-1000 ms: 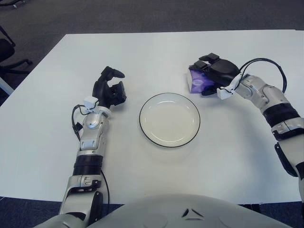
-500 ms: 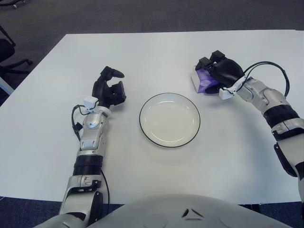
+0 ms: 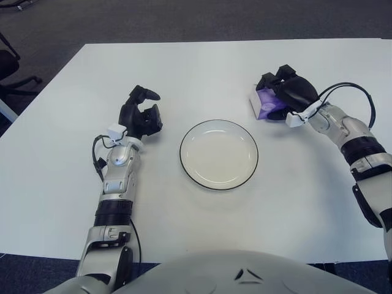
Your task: Put the tissue paper into the plate.
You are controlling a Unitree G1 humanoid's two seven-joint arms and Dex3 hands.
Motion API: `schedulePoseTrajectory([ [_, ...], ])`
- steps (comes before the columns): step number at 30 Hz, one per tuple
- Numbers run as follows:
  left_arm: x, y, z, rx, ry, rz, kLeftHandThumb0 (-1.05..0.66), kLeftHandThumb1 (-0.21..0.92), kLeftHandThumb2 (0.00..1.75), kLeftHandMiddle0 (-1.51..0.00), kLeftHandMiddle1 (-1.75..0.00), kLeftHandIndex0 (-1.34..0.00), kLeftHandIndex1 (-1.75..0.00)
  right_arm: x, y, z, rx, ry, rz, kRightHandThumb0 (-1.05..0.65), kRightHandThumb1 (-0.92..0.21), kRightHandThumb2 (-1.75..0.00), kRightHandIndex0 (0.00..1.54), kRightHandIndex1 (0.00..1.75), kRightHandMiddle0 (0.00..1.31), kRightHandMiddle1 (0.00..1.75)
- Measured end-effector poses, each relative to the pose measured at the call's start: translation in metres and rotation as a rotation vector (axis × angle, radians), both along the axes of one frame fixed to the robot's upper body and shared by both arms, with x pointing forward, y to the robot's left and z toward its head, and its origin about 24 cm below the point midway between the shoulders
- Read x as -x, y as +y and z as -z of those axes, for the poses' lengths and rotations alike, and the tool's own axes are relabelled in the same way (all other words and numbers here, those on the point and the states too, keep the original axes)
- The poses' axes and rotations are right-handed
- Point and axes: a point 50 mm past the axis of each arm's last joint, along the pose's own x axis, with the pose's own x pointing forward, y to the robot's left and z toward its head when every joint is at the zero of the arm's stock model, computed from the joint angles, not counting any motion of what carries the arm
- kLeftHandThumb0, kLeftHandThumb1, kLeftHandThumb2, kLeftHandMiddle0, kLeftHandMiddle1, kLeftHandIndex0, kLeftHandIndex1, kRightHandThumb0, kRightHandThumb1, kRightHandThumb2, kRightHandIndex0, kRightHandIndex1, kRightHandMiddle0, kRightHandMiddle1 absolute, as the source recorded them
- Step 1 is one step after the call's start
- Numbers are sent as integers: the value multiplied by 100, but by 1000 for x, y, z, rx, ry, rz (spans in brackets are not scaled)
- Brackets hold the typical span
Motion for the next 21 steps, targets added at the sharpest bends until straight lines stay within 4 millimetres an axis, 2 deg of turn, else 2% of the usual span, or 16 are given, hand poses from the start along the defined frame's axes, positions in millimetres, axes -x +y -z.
schedulePoseTrajectory([
  [21, 0, 0, 0, 0, -1, 0, -42, 53, 105, -125, -175, -45, -175, -1, -1, -12, -70, 62, 10, 49, -26, -138, 65, 175, 81, 175],
])
